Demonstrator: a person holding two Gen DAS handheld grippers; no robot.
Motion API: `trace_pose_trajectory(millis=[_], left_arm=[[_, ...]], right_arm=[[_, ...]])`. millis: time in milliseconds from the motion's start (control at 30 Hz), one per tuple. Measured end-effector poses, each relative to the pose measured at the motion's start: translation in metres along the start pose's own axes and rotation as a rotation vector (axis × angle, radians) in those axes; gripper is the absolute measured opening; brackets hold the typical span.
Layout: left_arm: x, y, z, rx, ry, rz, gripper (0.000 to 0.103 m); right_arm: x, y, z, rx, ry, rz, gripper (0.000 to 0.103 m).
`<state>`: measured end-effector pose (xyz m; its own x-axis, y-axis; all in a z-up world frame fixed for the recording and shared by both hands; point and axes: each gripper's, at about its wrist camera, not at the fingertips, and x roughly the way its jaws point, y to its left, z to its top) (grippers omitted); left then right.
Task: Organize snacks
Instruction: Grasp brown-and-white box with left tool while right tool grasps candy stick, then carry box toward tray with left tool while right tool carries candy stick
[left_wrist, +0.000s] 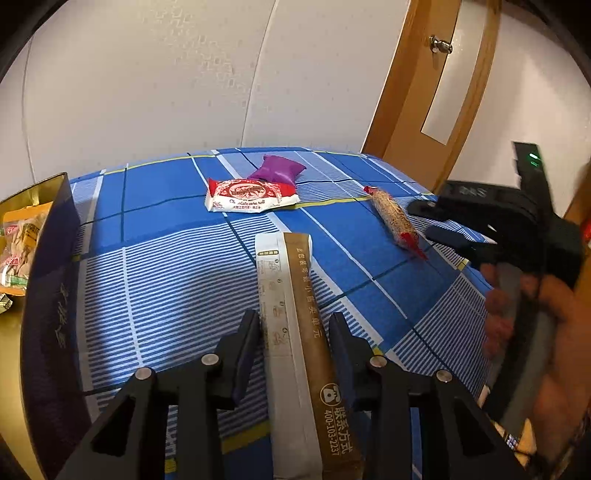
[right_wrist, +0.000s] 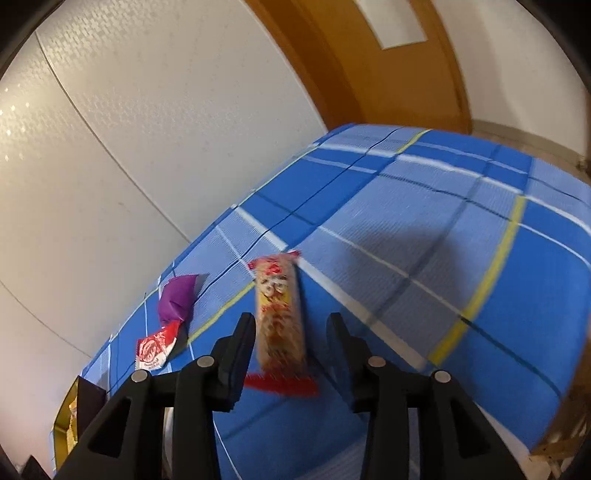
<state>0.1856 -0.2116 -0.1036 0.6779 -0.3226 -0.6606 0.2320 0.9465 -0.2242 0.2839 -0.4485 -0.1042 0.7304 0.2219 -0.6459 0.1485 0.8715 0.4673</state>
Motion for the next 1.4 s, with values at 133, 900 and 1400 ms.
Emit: trace_pose_trajectory(millis=[133, 900, 1400], left_arm=[[-0.001, 0.001, 0.0, -0.003, 0.0, -0.006, 0.039], [0.007, -0.014, 0.003, 0.075, 0.055, 0.027, 0.055], [0.014, -0.008, 0.013, 0.092, 0.123, 0.056, 0.025]], right_arm=[[0.023, 0.01, 0.004, -0.061, 0.051, -0.024, 0.041], [-0.066, 0.013, -0.077, 0.007, 0.048, -0.061, 0.031], [-0.066, 0.013, -0.085, 0.04, 0.024, 0.024, 0.031]])
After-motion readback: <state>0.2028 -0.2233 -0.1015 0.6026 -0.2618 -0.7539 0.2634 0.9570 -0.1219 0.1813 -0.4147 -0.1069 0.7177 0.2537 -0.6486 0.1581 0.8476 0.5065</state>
